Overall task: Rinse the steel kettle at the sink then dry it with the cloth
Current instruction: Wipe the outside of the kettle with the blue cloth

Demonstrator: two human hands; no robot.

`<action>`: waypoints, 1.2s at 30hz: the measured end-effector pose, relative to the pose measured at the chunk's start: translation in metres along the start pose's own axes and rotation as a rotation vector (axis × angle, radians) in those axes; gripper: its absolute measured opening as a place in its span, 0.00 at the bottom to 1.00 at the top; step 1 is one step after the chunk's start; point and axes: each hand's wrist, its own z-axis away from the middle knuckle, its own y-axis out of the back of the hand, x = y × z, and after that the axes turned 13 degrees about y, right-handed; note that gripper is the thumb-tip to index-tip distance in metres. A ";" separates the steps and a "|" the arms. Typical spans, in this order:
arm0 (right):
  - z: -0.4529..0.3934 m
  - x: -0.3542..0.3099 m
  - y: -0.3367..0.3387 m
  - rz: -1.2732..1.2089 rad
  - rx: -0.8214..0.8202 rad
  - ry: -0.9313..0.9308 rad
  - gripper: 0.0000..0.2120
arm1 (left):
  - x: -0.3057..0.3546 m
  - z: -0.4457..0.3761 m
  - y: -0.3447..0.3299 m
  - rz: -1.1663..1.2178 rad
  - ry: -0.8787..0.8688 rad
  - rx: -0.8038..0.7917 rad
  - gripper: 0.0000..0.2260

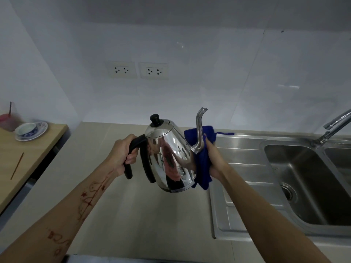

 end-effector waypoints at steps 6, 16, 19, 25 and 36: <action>0.013 0.024 -0.003 0.001 0.110 -0.090 0.09 | -0.006 -0.001 -0.001 -0.011 -0.007 0.085 0.18; 0.020 0.011 -0.004 -0.080 0.177 -0.080 0.21 | -0.009 -0.001 -0.009 -0.012 -0.016 0.097 0.19; 0.023 0.012 -0.014 -0.047 0.199 -0.086 0.24 | -0.008 -0.002 -0.016 -0.028 -0.032 0.147 0.17; 0.054 0.044 -0.025 0.196 0.047 0.067 0.27 | -0.022 0.002 -0.022 0.006 0.003 0.227 0.17; 0.049 0.038 -0.034 0.368 0.114 0.535 0.14 | -0.033 0.011 -0.040 0.007 -0.001 0.275 0.16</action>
